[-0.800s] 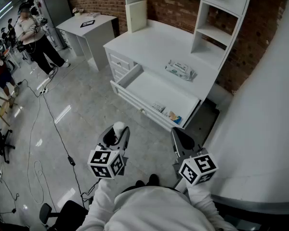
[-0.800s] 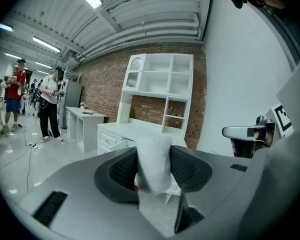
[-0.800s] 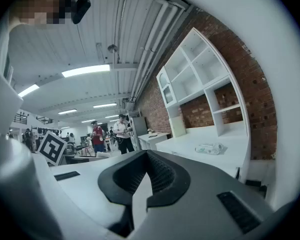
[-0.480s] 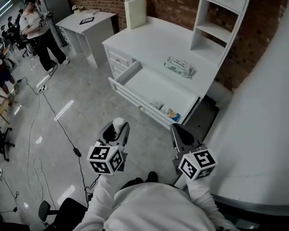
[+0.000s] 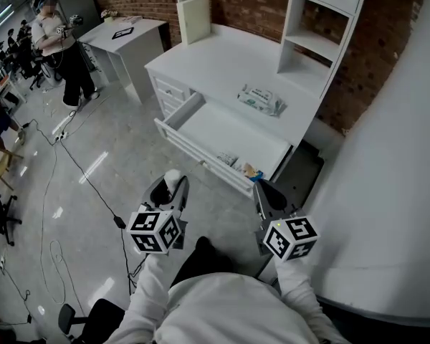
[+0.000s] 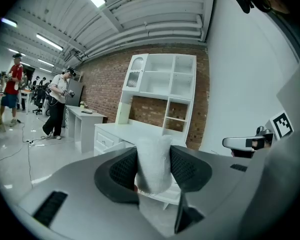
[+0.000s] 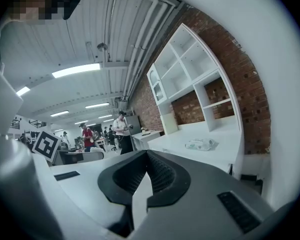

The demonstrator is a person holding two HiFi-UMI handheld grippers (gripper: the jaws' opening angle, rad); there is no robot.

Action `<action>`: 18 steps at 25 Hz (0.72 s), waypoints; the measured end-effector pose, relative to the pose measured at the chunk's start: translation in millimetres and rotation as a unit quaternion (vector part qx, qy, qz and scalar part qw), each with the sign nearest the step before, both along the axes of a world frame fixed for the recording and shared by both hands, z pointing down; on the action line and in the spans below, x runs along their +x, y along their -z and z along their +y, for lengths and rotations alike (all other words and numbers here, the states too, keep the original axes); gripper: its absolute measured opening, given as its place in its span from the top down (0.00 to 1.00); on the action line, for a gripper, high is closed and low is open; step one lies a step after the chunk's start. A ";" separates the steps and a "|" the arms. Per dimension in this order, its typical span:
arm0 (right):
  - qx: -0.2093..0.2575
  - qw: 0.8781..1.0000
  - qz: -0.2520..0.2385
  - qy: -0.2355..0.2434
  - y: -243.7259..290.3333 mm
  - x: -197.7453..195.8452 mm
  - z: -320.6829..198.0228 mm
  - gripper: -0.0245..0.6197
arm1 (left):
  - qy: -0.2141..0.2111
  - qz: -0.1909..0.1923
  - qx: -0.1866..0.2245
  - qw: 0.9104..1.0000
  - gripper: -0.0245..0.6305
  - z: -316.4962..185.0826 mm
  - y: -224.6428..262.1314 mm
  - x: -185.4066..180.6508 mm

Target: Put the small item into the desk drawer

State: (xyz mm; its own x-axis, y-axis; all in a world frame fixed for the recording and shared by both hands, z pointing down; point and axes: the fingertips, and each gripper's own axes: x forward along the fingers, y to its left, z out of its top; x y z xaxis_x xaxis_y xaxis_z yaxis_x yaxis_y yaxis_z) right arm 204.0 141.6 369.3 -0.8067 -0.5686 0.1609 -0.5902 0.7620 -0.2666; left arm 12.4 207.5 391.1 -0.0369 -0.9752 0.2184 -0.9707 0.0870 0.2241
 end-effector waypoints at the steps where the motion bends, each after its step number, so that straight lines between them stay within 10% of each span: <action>1: -0.002 1.000 0.000 -0.002 -1.4 -0.4 -4.1 0.92 | 0.001 0.001 0.000 1.000 0.67 -3.0 -0.4 -2.8; 18: -0.027 1.000 0.003 0.004 -14.4 -95.1 -102.8 0.92 | 0.005 0.017 -0.014 1.000 0.67 -112.8 -20.3 -99.9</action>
State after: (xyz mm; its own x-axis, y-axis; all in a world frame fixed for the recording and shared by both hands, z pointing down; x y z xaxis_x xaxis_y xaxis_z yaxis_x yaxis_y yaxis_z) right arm 109.0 38.8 383.6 -0.8099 -0.5530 0.1956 -0.5862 0.7513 -0.3031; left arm -87.6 94.7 411.4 -0.0394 -0.9683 0.2467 -0.9616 0.1039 0.2541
